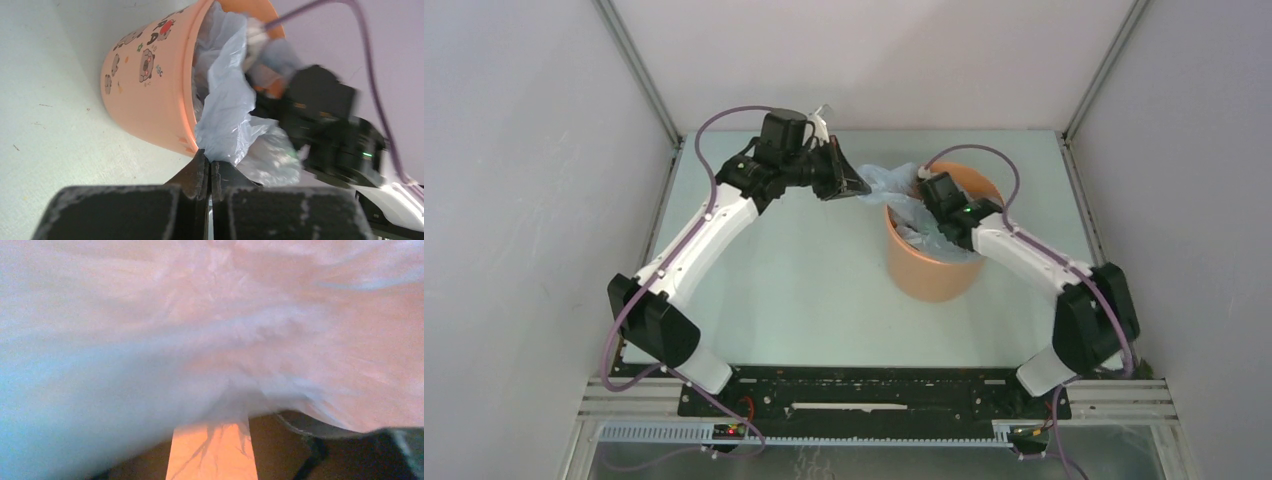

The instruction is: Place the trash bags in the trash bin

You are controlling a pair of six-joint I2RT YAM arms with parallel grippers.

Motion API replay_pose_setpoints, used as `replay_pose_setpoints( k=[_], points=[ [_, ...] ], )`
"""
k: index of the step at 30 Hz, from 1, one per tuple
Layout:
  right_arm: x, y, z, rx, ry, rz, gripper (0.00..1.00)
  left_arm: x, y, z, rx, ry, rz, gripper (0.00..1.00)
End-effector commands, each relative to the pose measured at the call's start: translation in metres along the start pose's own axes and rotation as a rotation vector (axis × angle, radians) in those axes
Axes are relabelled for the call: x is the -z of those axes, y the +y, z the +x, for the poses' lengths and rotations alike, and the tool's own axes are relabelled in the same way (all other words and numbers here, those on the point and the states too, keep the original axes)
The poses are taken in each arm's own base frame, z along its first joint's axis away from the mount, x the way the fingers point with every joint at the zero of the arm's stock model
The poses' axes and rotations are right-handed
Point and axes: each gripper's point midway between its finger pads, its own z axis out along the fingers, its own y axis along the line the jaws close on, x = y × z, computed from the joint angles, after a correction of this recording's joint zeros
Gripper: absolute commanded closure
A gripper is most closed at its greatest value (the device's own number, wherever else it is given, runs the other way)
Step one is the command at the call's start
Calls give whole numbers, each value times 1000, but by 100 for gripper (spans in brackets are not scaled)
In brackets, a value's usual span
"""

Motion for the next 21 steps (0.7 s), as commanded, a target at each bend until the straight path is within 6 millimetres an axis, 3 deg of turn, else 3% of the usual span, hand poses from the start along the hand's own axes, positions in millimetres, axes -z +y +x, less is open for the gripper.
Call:
replay_pose_setpoints(
  k=[1,4,8,12,16,21],
  points=[
    [99,24,-52,-29,-186,-140,33,22,-29,-8,-83,-34,84,100],
    [139,29,-58,-31,-212,-165,26,21,-23,-3,-83,-25,76,100],
    [181,16,-67,-51,-265,-102,22,19,-18,1,-76,-20,74,100],
    [201,8,-76,-79,-338,-92,20,18,-15,1,-72,-31,69,100],
    [227,37,-82,-94,-350,-312,26,16,-16,-2,-64,-40,69,100],
    [310,83,-91,-78,-456,-634,23,13,-20,0,-48,-26,92,100]
  ],
)
